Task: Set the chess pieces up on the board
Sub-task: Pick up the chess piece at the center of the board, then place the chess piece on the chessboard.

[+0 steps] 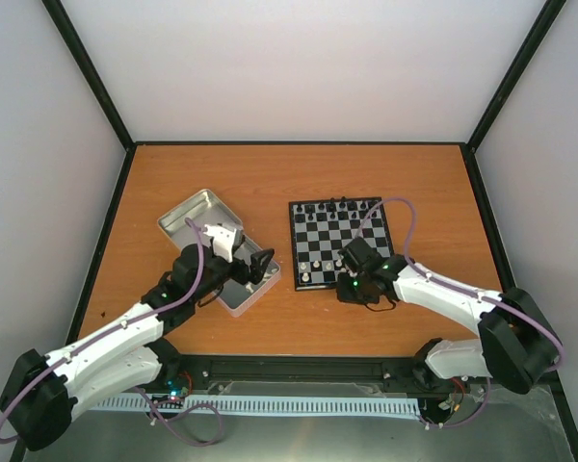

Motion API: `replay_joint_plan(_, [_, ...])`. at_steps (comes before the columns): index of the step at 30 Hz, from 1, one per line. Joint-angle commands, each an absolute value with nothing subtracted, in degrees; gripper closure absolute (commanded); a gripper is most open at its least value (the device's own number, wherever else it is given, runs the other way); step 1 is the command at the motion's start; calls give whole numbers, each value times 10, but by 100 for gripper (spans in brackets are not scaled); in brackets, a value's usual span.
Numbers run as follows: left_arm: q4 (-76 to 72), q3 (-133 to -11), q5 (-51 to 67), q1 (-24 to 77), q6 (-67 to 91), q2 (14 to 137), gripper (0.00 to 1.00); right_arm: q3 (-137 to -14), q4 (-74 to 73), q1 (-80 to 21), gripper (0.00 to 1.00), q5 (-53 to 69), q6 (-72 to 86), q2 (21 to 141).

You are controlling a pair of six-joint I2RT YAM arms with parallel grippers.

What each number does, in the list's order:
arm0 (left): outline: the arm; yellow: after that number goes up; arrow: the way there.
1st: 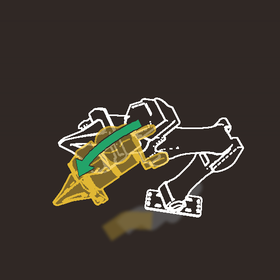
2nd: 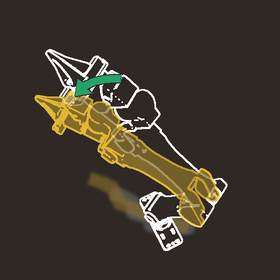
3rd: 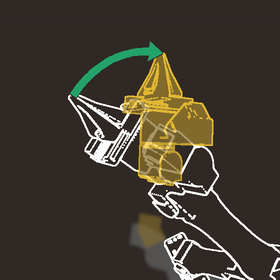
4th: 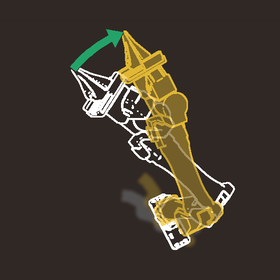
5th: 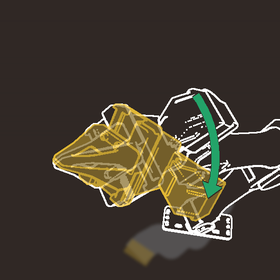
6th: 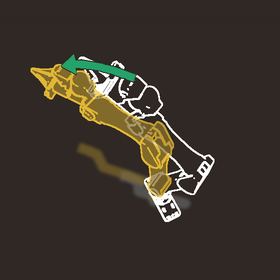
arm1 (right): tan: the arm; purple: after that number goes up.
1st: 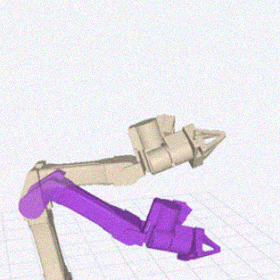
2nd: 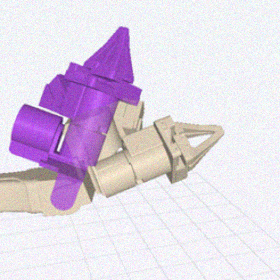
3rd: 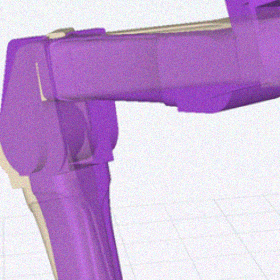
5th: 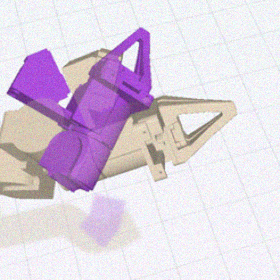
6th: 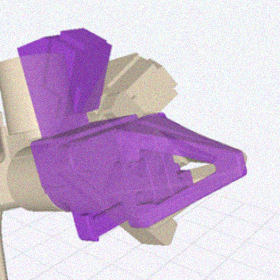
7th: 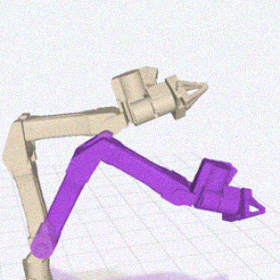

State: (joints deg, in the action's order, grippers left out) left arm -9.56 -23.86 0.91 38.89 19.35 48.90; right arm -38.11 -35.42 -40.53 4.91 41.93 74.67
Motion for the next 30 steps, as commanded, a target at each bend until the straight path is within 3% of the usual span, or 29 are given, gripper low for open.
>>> replay_joint_plan(1, [-152,-226,87,388,232,493,0,-419,-268,-405,88,39,452,719])
replay_joint_plan(9, [-184,-239,138,388,265,536,0,-427,-189,-401,86,40,463,668])
replay_joint_plan(18, [-197,-215,78,388,414,523,1,-457,-31,-400,86,111,489,732])
replay_joint_plan(25, [-264,-191,95,388,458,538,21,-470,74,-400,86,185,611,792])
replay_joint_plan(30, [-291,-181,97,388,442,557,30,-469,147,-402,86,235,736,837])
